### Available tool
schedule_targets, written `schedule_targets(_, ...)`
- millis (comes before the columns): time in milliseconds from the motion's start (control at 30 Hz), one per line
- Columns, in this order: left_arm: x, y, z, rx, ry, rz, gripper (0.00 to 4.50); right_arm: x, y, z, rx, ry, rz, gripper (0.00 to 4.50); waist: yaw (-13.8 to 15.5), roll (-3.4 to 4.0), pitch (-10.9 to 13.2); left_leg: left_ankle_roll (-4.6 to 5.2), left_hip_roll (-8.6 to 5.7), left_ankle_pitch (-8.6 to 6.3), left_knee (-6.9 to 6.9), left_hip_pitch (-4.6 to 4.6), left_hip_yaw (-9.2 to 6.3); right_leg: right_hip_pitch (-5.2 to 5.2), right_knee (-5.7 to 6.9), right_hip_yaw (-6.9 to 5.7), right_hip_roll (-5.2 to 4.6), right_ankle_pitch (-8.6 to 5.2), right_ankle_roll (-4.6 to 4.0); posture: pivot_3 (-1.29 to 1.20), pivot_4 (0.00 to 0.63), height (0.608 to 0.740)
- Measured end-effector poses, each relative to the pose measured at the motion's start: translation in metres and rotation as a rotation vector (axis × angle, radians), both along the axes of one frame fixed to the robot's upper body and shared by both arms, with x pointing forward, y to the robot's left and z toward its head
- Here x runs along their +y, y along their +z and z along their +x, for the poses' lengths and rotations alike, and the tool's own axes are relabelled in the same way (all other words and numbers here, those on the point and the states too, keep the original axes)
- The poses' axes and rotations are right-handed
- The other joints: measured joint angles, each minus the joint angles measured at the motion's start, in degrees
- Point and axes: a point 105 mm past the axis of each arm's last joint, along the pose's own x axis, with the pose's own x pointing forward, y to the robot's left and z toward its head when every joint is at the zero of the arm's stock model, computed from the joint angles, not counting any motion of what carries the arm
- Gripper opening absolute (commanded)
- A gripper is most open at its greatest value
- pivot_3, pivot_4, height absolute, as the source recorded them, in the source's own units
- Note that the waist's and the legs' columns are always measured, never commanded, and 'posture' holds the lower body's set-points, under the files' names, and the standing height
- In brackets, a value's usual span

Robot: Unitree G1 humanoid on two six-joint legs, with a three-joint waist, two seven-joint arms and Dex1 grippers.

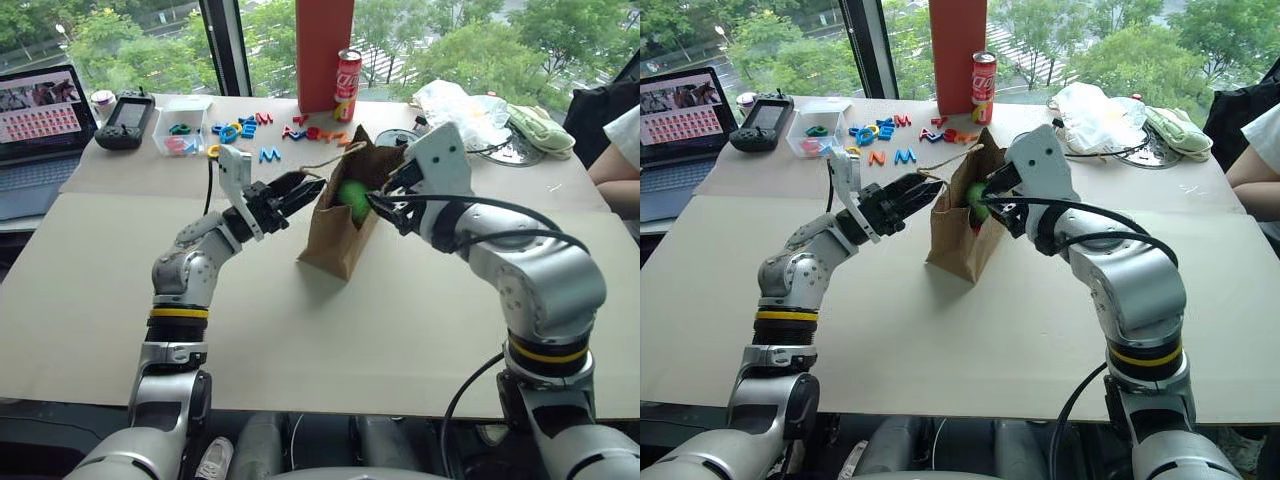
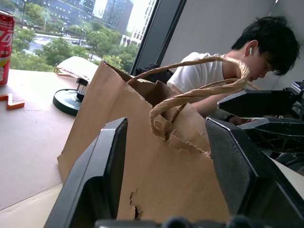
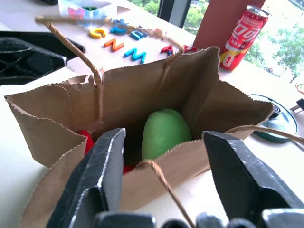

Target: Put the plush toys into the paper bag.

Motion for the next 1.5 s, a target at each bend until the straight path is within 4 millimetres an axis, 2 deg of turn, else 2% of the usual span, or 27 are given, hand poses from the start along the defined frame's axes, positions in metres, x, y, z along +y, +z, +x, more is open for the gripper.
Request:
schedule_targets(33,0.003,0.000,-0.002,0.002,-0.001,0.007,4.25,-0.003,0.003,-0.004,-0.003,0.028,-0.008,4.43,-0.04,0.00,0.00,0.00,0.00,0.00,-0.02,0.00,0.00,0.01,0.00,0.01,-0.01,0.00,0.00,0.00,0.150,0.739)
schedule_targets(300,0.030,-0.026,-0.011,0.087,0.024,0.060,4.25,-0.024,0.020,-0.029,0.010,0.180,0.003,4.43,-0.25,0.00,0.00,0.00,0.02,0.00,-0.04,0.15,0.02,0.03,-0.07,0.05,0.02,-0.01,-0.01,0.00,0.150,0.739)
schedule_targets(400,0.036,-0.040,-0.015,0.105,0.040,0.079,4.25,-0.023,0.010,-0.044,0.091,0.287,0.025,4.43,-0.12,0.00,0.00,0.00,0.09,-0.01,-0.05,0.28,0.02,0.21,-0.12,0.04,-0.01,-0.01,-0.02,0.00,0.150,0.739)
schedule_targets(433,0.036,-0.046,-0.016,0.108,0.046,0.100,4.25,-0.022,-0.001,-0.048,0.142,0.316,0.020,3.93,-0.08,-0.01,0.00,0.00,0.08,-0.01,-0.05,0.27,0.02,0.21,-0.16,0.04,-0.02,-0.01,-0.02,0.00,0.150,0.739)
schedule_targets(467,0.035,-0.051,-0.017,0.115,0.047,0.111,4.25,-0.021,-0.009,-0.051,0.177,0.332,0.017,3.76,0.00,0.00,0.00,0.00,0.07,0.00,-0.05,0.27,0.03,0.22,-0.16,0.04,-0.05,-0.01,-0.02,0.00,0.150,0.739)
schedule_targets(500,0.036,-0.055,-0.017,0.121,0.049,0.117,4.25,-0.019,-0.015,-0.052,0.203,0.343,0.017,3.41,-0.01,0.00,0.00,0.00,0.07,0.00,-0.04,0.26,0.04,0.21,-0.15,0.05,-0.05,-0.01,-0.02,0.00,0.150,0.739)
schedule_targets(633,0.032,-0.056,-0.018,0.103,0.045,0.133,4.25,-0.011,-0.034,-0.050,0.266,0.353,-0.001,2.02,-0.04,0.00,0.00,0.01,0.06,0.00,-0.01,0.29,0.05,0.20,-0.13,0.07,-0.05,-0.01,-0.02,0.00,0.150,0.739)
schedule_targets(700,0.030,-0.058,-0.019,0.085,0.038,0.159,4.25,-0.011,-0.047,-0.041,0.297,0.318,-0.020,1.27,-0.11,0.00,0.00,0.01,0.06,0.00,-0.02,0.32,0.06,0.22,-0.13,0.08,-0.03,-0.01,-0.02,0.00,0.150,0.739)
schedule_targets(733,0.028,-0.061,-0.020,0.079,0.029,0.178,4.25,-0.012,-0.055,-0.035,0.313,0.287,-0.037,1.05,-0.15,0.00,0.00,0.01,0.02,0.00,-0.02,0.31,0.08,0.19,-0.12,0.09,-0.04,-0.01,-0.02,0.00,0.150,0.739)
schedule_targets(767,0.026,-0.063,-0.021,0.075,0.022,0.194,4.25,-0.014,-0.061,-0.030,0.324,0.258,-0.051,0.59,-0.18,0.00,0.00,0.01,0.01,0.00,-0.02,0.31,0.09,0.18,-0.11,0.10,-0.03,-0.02,-0.02,0.00,0.150,0.739)
schedule_targets(833,0.022,-0.068,-0.024,0.074,-0.001,0.211,4.25,-0.020,-0.075,-0.016,0.348,0.184,-0.088,0.02,-0.12,0.00,0.00,0.01,0.00,0.00,-0.02,0.24,0.11,0.07,-0.09,0.11,-0.03,-0.02,-0.02,0.00,0.150,0.739)
schedule_targets(967,0.018,-0.070,-0.026,0.041,-0.025,0.254,4.25,-0.026,-0.085,0.013,0.326,0.071,-0.155,0.02,-0.15,0.00,0.00,0.01,0.00,0.00,-0.03,0.25,0.16,0.06,-0.09,0.14,-0.01,-0.02,-0.02,0.00,0.150,0.739)
schedule_targets(1133,0.012,-0.069,-0.025,0.017,-0.040,0.267,4.25,-0.009,-0.072,0.032,0.254,0.049,-0.123,0.02,-0.10,0.00,0.00,0.01,0.02,0.00,-0.04,0.21,0.17,0.01,-0.06,0.15,0.01,-0.01,-0.03,0.00,0.150,0.739)
schedule_targets(1300,0.006,-0.061,-0.017,-0.026,-0.037,0.274,4.25,0.010,-0.058,0.039,0.205,0.067,-0.095,0.02,0.04,0.00,0.00,0.01,0.00,0.00,-0.03,0.19,0.16,0.03,-0.06,0.10,-0.03,-0.01,-0.03,0.00,0.150,0.739)
schedule_targets(1500,-0.013,-0.064,-0.026,-0.035,-0.110,0.287,4.25,0.032,-0.054,0.039,0.191,0.104,-0.053,0.02,-0.09,0.00,0.00,0.01,0.03,0.00,-0.05,0.12,0.16,-0.01,0.00,0.09,-0.01,-0.01,-0.03,0.00,0.150,0.739)
